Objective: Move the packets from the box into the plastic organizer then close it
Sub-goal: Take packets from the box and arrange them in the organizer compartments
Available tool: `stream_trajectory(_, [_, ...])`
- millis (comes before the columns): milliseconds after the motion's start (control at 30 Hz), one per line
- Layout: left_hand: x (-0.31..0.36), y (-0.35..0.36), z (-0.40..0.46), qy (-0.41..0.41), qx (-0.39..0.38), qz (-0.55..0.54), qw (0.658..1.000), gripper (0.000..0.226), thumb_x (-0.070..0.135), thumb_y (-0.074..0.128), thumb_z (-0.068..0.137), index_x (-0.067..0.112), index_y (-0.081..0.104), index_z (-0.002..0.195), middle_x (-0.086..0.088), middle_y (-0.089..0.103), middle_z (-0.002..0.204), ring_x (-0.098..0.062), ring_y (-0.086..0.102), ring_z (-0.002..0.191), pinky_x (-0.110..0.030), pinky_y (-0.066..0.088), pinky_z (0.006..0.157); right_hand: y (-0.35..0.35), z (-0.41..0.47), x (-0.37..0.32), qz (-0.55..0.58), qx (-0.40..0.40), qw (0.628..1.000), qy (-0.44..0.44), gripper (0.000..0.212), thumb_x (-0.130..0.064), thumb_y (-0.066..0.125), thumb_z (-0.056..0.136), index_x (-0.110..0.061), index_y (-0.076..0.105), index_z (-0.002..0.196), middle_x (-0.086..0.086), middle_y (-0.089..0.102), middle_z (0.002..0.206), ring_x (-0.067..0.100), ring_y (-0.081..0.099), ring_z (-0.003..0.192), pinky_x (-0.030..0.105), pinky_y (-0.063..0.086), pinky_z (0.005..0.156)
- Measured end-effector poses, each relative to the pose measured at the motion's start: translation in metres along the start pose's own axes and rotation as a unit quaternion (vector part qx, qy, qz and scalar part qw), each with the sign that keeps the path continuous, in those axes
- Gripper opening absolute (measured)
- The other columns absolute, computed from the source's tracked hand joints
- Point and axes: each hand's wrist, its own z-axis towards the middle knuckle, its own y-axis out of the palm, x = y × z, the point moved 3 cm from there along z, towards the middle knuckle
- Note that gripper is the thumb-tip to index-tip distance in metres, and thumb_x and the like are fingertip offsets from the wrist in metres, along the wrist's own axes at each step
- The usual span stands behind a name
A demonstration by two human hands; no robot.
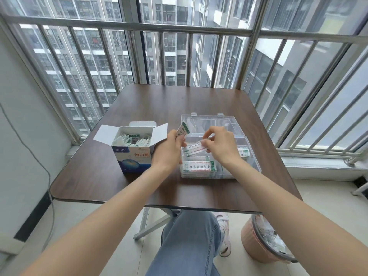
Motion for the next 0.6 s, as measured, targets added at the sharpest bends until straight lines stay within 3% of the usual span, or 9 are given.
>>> stream_trajectory(167, [-0.004, 0.003, 0.003, -0.006, -0.011, 0.028, 1.0, 0.028, 0.033, 0.034, 0.102, 0.012, 0.051, 0.109, 0.003, 0.065, 0.105, -0.021, 0.056, 0.055, -0.029, 0.044, 0.066, 0.001, 0.0, 0.003, 0.014, 0.001, 1.0, 0.012, 0.011, -0.01, 0.067, 0.084, -0.015, 0.059, 0.08, 0.012, 0.068, 0.084, 0.025, 0.068, 0.072, 0.044, 0.055, 0.078])
stream_trajectory(233, [-0.007, 0.004, 0.005, -0.009, -0.002, 0.045, 0.999, 0.026, 0.034, 0.035, 0.101, 0.015, 0.052, 0.106, 0.002, 0.066, 0.104, -0.026, 0.06, 0.068, -0.036, 0.052, 0.075, 0.005, -0.001, 0.003, -0.006, -0.019, 1.0, -0.004, 0.01, -0.01, 0.068, 0.084, -0.013, 0.059, 0.079, 0.013, 0.068, 0.081, 0.025, 0.068, 0.071, 0.044, 0.056, 0.076])
stream_trajectory(333, [-0.004, 0.004, 0.007, -0.004, 0.01, 0.075, 0.997, 0.024, 0.034, 0.036, 0.1, 0.016, 0.053, 0.098, 0.003, 0.067, 0.095, -0.028, 0.064, 0.077, -0.045, 0.054, 0.075, 0.005, -0.001, 0.0, -0.057, -0.042, 0.997, -0.03, 0.009, -0.01, 0.068, 0.083, -0.011, 0.06, 0.079, 0.013, 0.067, 0.085, 0.029, 0.066, 0.079, 0.045, 0.055, 0.077])
stream_trajectory(600, [0.008, 0.007, 0.009, 0.027, -0.018, 0.14, 0.99, 0.023, 0.028, 0.041, 0.099, 0.013, 0.058, 0.101, -0.003, 0.071, 0.097, -0.027, 0.064, 0.09, -0.041, 0.052, 0.08, 0.002, 0.0, -0.009, -0.131, -0.084, 0.986, -0.066, 0.007, -0.014, 0.067, 0.084, -0.015, 0.06, 0.082, 0.008, 0.067, 0.094, 0.025, 0.062, 0.092, 0.04, 0.051, 0.083])
